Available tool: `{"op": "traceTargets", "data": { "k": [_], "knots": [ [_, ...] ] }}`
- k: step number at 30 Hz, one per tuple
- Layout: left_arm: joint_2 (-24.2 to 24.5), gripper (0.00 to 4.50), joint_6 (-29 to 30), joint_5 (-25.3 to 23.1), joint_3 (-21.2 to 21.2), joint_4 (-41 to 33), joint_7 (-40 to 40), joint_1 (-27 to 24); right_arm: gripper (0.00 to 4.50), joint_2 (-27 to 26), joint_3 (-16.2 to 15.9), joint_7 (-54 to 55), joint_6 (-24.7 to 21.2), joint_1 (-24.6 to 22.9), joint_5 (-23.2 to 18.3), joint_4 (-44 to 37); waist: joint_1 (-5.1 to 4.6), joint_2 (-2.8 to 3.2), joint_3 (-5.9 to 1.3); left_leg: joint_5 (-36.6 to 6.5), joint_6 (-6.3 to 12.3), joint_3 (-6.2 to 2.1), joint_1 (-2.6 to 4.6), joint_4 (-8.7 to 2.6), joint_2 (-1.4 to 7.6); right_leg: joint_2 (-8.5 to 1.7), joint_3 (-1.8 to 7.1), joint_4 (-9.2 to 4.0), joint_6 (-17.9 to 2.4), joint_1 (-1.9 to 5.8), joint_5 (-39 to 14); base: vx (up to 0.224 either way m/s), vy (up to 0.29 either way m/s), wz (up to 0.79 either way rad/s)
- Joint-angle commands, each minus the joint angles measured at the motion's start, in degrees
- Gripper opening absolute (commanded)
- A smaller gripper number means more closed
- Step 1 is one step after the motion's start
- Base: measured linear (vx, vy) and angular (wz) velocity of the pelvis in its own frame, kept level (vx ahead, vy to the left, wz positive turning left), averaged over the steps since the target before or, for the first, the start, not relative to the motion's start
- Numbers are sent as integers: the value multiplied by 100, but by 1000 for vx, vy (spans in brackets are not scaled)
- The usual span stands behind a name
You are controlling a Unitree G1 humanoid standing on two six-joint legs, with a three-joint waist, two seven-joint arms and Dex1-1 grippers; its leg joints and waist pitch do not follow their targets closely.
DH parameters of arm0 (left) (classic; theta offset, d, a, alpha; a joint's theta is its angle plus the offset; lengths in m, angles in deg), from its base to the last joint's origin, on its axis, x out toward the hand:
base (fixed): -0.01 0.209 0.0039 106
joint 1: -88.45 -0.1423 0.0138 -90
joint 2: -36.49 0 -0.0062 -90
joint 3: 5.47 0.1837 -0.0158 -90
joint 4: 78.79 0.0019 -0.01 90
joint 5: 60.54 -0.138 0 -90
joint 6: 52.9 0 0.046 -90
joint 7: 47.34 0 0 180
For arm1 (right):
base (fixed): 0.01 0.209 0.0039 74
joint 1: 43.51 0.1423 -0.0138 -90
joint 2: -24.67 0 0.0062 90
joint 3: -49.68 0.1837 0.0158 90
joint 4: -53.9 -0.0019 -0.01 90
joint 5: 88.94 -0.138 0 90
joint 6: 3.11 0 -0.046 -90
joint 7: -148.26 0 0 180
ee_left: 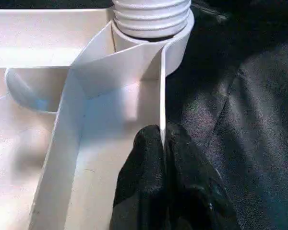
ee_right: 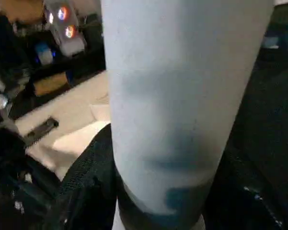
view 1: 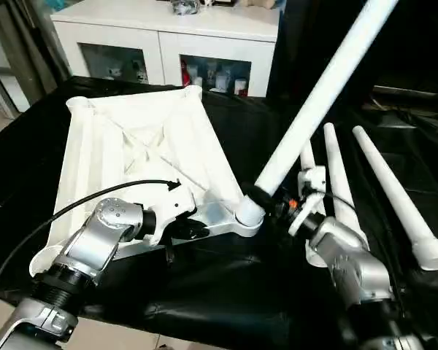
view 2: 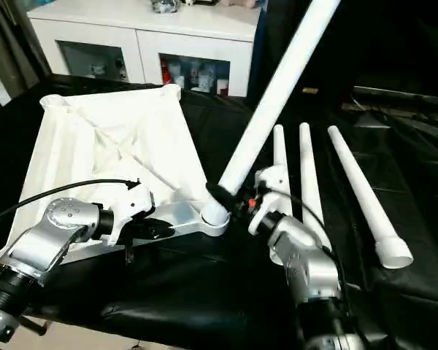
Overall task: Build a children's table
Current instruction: Insert table leg to table base
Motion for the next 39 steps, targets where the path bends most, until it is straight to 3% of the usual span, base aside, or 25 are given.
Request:
{"op": "traceTargets", "data": {
  "k": [1,2,4,5,8,9,11,12,14,15,16,21,24,32,39],
  "knots": [
    [95,0,-20,-138,-59,47,-106,136,188,181,-246,-125,-292,-106,336,128,10,80,-326,-1139,-23,-135,12,-468,315,-507,307,-483,-1273,251,-616,0,0,0],
    [92,0,-18,-139,-52,46,-109,138,188,205,-276,-143,-306,-92,348,123,10,86,-325,-1152,-17,-134,16,-470,318,-510,308,-490,-1266,246,-659,0,0,0],
    [71,0,-19,-144,-33,40,-125,130,188,324,-393,-323,-398,7,375,115,4,12,-329,-1118,6,-129,13,-471,326,-515,313,-492,-1247,251,-708,0,0,0],
    [56,0,-21,-146,-25,39,-136,123,188,402,-465,-450,-476,70,382,99,7,34,-330,-1053,27,-130,13,-467,327,-512,310,-487,-1250,246,-677,0,0,0],
    [41,0,-21,-143,-14,18,-149,99,188,521,-575,-674,-607,211,405,135,9,14,-326,-961,95,-119,2,-451,322,-514,313,-485,-1241,245,-660,0,0,0],
    [37,0,-28,-138,-12,13,-152,91,188,560,-622,-755,-632,269,414,182,3,-39,-327,-924,122,-109,3,-449,323,-510,316,-492,-1237,244,-643,0,0,0],
    [38,0,-41,-133,-9,2,-148,77,188,614,-699,-876,-673,347,431,258,7,-11,-324,-903,131,-113,-3,-446,321,-520,310,-488,-1236,239,-702,0,0,0],
    [42,0,-52,-131,-4,-9,-141,59,188,651,-760,-969,-683,391,458,310,-3,-77,-327,-900,148,-104,-2,-443,321,-517,310,-499,-1226,246,-746,0,0,0],
    [46,0,-88,-129,7,-24,-127,32,188,712,-870,-1164,-689,480,485,423,12,-35,-327,-859,158,-111,-2,-443,326,-527,310,-489,-1215,234,-770,0,0,0],
    [47,0,-103,-118,9,-40,-107,19,188,738,-915,-1270,-715,526,480,482,7,-43,-332,-863,161,-111,6,-444,328,-514,303,-489,-1218,237,-757,0,0,0],
    [50,0,-109,-113,14,-63,-95,1,188,775,-975,-1389,-697,574,514,580,-1,-89,-332,-836,180,-104,-3,-441,327,-513,306,-487,-1224,241,-705,0,0,0],
    [99,0,-148,-64,41,-195,39,-82,188,860,-1144,-1798,-577,721,677,1032,8,-91,-355,-677,252,-103,-1,-428,339,-521,291,-452,-1307,239,-416,0,0,0],
    [135,0,-178,-40,56,-237,114,-117,188,864,-1202,-1965,-486,803,720,1252,-4,-129,-364,-635,284,-100,3,-429,336,-515,283,-440,-1356,249,-223,0,0,0],
    [448,0,-505,122,222,-482,868,-205,188,1013,-1387,-2888,-366,747,608,1287,7,-132,-357,-976,220,-104,32,-462,358,-523,288,-471,-1344,237,-513,0,0,0],
    [389,0,-433,106,77,-274,705,-25,188,977,-1260,-2883,-223,722,609,1460,41,-113,-357,-1126,96,-105,60,-479,364,-526,295,-483,-1361,221,-602,0,0,0]
  ]
}}
